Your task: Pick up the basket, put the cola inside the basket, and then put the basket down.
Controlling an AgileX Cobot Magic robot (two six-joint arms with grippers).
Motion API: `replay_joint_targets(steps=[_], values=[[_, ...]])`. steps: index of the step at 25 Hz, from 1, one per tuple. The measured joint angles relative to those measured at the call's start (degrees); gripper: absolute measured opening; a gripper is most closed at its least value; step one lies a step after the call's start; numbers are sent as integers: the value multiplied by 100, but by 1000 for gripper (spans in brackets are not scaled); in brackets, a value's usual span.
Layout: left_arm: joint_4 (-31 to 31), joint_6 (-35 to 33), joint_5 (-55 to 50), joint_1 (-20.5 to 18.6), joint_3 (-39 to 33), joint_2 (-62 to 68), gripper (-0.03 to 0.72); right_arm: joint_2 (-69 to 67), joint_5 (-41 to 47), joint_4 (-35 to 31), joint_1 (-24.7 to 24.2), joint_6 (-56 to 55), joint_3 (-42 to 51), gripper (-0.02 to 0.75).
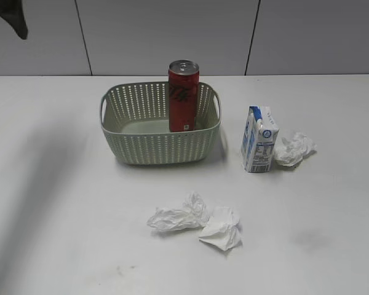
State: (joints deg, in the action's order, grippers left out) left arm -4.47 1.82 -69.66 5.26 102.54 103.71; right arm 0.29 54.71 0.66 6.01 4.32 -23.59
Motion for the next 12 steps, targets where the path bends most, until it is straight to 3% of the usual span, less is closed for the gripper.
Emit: replay_joint_targets(steps=[6,12], values=[[867,-92,-4,-18,-1762,-1447,579,0,0,0,0,0,0,594],[690,-105,79,-18,-4078,-3036,578,0,-4,0,0,0,0,594]])
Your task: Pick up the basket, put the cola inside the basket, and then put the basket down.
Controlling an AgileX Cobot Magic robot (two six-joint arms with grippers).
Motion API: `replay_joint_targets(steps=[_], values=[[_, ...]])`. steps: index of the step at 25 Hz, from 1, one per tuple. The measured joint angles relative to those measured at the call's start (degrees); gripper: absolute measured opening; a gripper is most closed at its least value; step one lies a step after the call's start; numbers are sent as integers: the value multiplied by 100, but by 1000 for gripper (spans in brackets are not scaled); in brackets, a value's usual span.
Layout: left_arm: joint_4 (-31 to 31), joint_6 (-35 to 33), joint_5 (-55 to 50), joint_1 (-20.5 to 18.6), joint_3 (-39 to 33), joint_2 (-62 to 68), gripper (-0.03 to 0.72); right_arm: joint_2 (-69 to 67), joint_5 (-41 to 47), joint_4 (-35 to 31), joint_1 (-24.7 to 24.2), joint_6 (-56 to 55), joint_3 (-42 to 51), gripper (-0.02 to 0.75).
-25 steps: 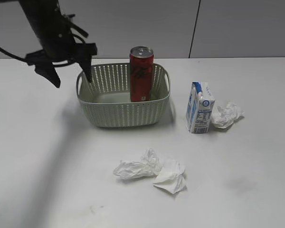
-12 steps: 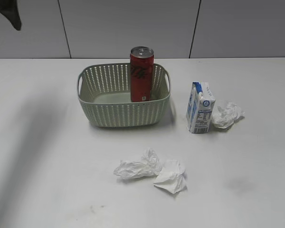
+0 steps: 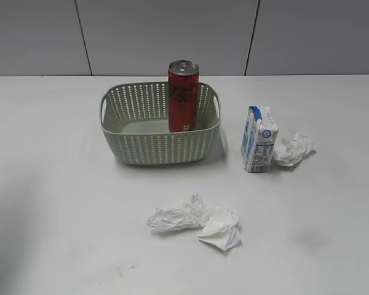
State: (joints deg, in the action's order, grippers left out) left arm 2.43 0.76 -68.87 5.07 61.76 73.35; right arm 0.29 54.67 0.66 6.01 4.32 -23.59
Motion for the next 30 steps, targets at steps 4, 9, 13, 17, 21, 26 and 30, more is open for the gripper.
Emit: replay_joint_targets(steps=[4,9,13,17,21,26,30], values=[[-158,0,338,0,-1235,-1024,578,0,0,0,0,0,0,594],[-183,0,508,0,-2307,-2134,578,0,0,0,0,0,0,594],[-187,0,580,0,-2906,-2953,578,0,0,0,0,0,0,594],[-201,0,658,0,-3284,-3732,578,0,0,0,0,0,0,594],[-243,0,664,0,-3341,-4496,578,0,0,0,0,0,0,594],[-243,0,665,0,-3344,-5472,578,0,0,0,0,0,0,594],[-243,0,665,0,-3344,-6117,578,0,0,0,0,0,0,594]])
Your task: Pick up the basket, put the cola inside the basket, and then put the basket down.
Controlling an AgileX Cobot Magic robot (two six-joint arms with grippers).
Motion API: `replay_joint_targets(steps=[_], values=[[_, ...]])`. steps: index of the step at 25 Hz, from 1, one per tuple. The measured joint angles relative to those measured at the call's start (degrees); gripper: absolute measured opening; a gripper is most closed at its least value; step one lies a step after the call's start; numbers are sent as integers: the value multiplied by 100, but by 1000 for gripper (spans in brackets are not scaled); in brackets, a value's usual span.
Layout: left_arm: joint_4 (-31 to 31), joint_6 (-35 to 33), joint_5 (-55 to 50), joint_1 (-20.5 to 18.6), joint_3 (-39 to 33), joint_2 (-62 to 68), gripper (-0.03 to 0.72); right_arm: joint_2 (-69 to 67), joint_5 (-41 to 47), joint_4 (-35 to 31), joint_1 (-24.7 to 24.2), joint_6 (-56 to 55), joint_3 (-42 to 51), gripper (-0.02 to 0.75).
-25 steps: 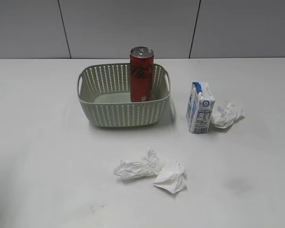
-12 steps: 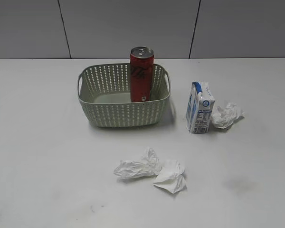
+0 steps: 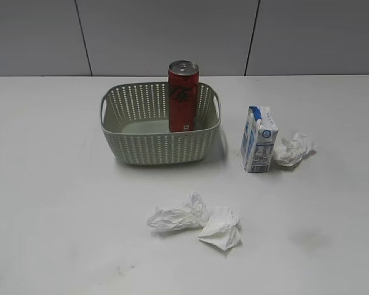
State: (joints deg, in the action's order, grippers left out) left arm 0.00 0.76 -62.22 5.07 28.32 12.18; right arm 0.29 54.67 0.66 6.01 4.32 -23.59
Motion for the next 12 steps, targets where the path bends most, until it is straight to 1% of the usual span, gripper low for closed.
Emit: replay_joint_targets(steps=[6,12], values=[[0,0,-5,0,0,-624,578,0,0,0,0,0,0,594],[0,0,-5,0,0,-985,578,0,0,0,0,0,0,594]])
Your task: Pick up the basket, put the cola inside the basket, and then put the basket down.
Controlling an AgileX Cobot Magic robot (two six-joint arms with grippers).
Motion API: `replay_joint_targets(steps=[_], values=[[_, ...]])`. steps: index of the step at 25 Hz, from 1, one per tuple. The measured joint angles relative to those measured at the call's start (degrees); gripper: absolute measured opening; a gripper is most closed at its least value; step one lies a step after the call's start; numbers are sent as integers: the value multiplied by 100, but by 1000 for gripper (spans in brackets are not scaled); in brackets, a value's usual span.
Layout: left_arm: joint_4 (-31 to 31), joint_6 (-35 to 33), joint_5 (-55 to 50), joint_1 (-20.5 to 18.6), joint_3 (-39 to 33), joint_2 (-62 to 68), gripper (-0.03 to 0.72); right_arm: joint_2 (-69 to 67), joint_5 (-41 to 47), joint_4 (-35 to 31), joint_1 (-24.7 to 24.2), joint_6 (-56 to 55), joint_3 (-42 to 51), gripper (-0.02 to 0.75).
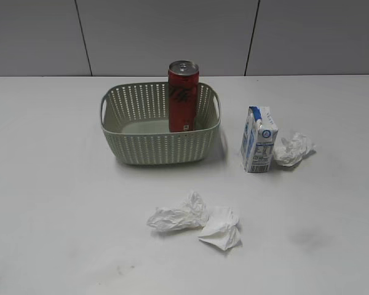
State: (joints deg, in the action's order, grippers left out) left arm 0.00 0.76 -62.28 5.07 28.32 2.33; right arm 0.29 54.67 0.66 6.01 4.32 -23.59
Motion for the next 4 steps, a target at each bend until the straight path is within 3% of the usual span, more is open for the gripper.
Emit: replay_joint_targets(steps=[4], values=[[46,0,-7,0,0,-244,578,0,-14,0,0,0,0,594]])
